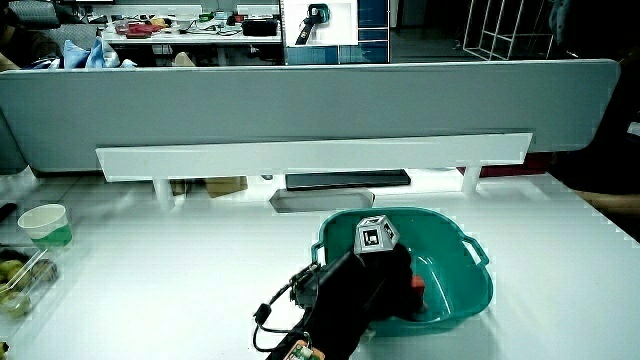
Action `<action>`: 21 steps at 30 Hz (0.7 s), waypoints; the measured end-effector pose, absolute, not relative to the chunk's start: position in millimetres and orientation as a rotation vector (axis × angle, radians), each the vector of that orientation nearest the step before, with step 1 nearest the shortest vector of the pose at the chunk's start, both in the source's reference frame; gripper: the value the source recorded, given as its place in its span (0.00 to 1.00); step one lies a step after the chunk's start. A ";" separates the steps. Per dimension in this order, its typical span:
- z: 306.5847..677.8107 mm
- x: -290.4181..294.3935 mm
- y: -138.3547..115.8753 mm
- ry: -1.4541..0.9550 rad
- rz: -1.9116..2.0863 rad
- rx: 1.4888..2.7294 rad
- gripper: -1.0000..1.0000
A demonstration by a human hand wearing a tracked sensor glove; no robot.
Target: Pick red block
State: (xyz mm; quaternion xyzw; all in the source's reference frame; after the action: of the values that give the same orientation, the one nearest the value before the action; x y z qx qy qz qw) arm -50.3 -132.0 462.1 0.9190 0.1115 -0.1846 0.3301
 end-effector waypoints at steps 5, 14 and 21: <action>461.7 -50.2 -132.1 0.281 -0.485 2.401 0.84; 460.3 -49.4 -131.2 0.306 -0.510 2.431 0.96; 455.1 -49.4 -132.5 0.316 -0.532 2.451 1.00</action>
State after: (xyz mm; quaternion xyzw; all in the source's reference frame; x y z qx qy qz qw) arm -49.4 -132.5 455.1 0.9243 0.1191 -0.2005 0.3022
